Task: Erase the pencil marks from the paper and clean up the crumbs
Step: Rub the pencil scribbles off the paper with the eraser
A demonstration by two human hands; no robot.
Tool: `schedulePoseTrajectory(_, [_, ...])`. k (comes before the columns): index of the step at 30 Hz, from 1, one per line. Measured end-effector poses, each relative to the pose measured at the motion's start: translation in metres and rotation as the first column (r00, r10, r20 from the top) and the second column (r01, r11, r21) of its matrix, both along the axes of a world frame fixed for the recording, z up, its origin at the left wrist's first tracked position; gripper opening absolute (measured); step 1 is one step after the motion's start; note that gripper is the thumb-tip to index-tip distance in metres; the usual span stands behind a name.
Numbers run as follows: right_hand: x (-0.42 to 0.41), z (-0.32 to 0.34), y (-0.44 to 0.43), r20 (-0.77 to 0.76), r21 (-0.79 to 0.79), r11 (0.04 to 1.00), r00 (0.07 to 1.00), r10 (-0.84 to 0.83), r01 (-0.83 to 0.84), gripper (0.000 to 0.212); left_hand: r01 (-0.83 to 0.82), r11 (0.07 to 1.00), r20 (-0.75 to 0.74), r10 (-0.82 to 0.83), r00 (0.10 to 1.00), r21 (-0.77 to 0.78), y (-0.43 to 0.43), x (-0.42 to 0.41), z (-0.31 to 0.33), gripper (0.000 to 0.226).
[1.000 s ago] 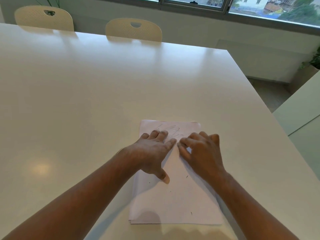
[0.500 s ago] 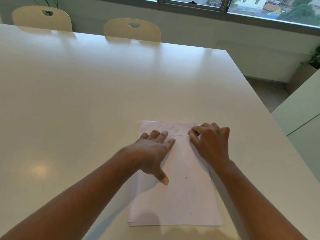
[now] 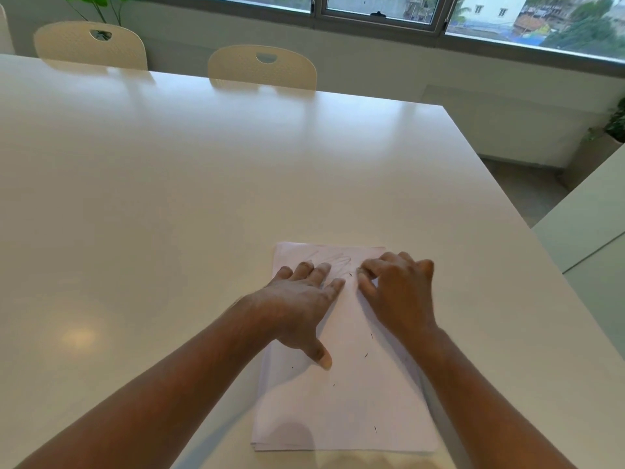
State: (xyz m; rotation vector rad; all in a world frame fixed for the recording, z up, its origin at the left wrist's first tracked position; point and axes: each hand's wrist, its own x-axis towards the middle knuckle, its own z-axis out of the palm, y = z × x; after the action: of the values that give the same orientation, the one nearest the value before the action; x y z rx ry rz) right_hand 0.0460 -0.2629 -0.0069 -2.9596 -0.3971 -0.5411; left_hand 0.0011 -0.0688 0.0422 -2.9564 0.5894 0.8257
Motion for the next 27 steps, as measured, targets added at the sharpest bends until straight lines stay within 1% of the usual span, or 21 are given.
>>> schedulePoseTrajectory(2, [-0.007, -0.004, 0.007, 0.011, -0.031, 0.997, 0.998, 0.067, -0.067, 0.022, 0.000, 1.000, -0.001, 0.000, 1.000, 0.002, 0.000, 0.001, 0.000, 0.136])
schedulePoseTrajectory(3, [-0.002, -0.002, 0.004, 0.021, -0.033, 0.998, 0.998, 0.063, -0.062, 0.022, 0.001, 1.000, 0.000, -0.001, 1.000, 0.003, 0.000, 0.001, 0.000, 0.136])
schedulePoseTrajectory(7, [0.016, 0.005, -0.009, 0.020, -0.013, 0.997, 0.997, -0.077, 0.077, 0.023, 0.008, 1.000, 0.002, -0.008, 1.000, 0.000, 0.001, 0.000, -0.001, 0.136])
schedulePoseTrajectory(8, [0.014, 0.006, -0.004, 0.022, -0.021, 0.997, 0.997, -0.080, 0.080, 0.023, 0.008, 1.000, 0.002, -0.008, 1.000, 0.002, 0.001, 0.000, -0.001, 0.136])
schedulePoseTrajectory(12, [-0.009, -0.001, 0.017, 0.021, -0.071, 0.995, 0.997, 0.068, -0.066, 0.023, 0.015, 1.000, 0.001, -0.015, 1.000, 0.021, 0.000, 0.001, 0.001, 0.138])
schedulePoseTrajectory(13, [-0.006, 0.001, 0.013, 0.022, -0.078, 0.995, 0.998, 0.063, -0.061, 0.024, 0.016, 1.000, 0.000, -0.016, 1.000, 0.023, 0.000, 0.001, 0.002, 0.137])
schedulePoseTrajectory(16, [0.012, 0.004, -0.008, 0.056, -0.060, 0.995, 0.995, -0.078, 0.082, 0.023, 0.009, 1.000, -0.009, -0.009, 1.000, 0.017, 0.000, 0.000, 0.003, 0.137])
schedulePoseTrajectory(18, [0.017, 0.006, -0.014, 0.034, -0.047, 0.991, 0.992, -0.120, 0.121, 0.022, 0.004, 1.000, -0.010, -0.004, 1.000, 0.015, 0.000, -0.001, 0.003, 0.137])
schedulePoseTrajectory(22, [0.001, 0.005, -0.002, 0.066, -0.051, 0.996, 0.995, -0.070, 0.074, 0.023, -0.002, 1.000, -0.015, 0.002, 1.000, 0.016, -0.001, 0.000, 0.003, 0.137])
schedulePoseTrajectory(25, [-0.010, 0.000, -0.002, 0.059, -0.100, 0.995, 0.998, -0.001, 0.007, 0.023, -0.001, 1.000, -0.017, 0.002, 1.000, 0.024, 0.000, 0.001, 0.003, 0.137])
schedulePoseTrajectory(27, [0.000, 0.001, -0.010, 0.076, -0.086, 0.994, 0.996, -0.055, 0.061, 0.025, 0.002, 1.000, -0.021, -0.002, 1.000, 0.023, 0.000, 0.001, 0.003, 0.137])
